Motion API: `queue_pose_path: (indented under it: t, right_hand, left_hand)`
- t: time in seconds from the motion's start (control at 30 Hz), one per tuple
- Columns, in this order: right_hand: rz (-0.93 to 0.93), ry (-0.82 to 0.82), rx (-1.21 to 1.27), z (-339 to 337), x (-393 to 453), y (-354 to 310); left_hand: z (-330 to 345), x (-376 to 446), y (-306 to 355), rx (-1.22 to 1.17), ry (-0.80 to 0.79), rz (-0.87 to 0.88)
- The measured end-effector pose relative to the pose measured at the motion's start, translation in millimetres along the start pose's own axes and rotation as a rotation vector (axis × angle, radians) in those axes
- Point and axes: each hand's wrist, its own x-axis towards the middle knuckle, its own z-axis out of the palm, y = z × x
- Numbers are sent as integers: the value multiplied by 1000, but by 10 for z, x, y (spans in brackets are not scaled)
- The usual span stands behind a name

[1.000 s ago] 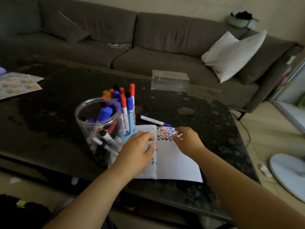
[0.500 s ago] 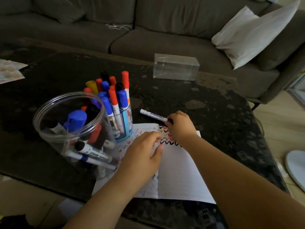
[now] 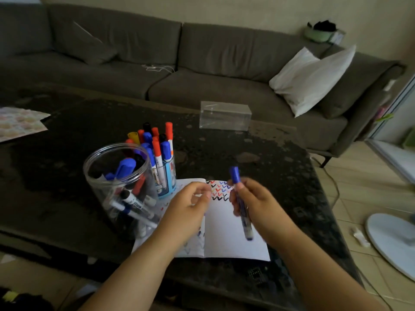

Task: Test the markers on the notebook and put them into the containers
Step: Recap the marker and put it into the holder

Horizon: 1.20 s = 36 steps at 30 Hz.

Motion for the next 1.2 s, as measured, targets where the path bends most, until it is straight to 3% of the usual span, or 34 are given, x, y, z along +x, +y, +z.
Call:
queue_pose_path:
  t: [0.13, 0.3, 0.43, 0.63, 0.73, 0.8, 0.9, 1.03, 1.2]
  right_hand:
    - [160, -169, 307, 82, -408, 17]
    - [302, -420, 859, 143, -803, -77]
    - [260, -444, 913, 182, -1010, -161]
    - [118, -229, 612, 266, -1164, -188]
    - [-102, -51, -186, 279, -1226, -11]
    - [-136, 13, -401, 257, -1273, 144]
    - [-36, 104, -156, 145, -1282, 198]
    - [147, 22, 98, -2, -1200, 112]
    - [96, 27, 294, -62, -1136, 74]
  left_hand:
    - [56, -208, 77, -258, -131, -139]
    - [16, -530, 274, -888, -407, -183]
    - [-4, -732, 367, -1078, -492, -133]
    - [64, -867, 528, -919, -284, -200]
    - [21, -756, 549, -931, -97, -206]
    - [-91, -654, 548, -867, 1, -172]
    - [-173, -596, 478, -664, 30, -130]
    - [-50, -552, 221, -450, 124, -148]
    - [121, -563, 27, -188, 109, -91]
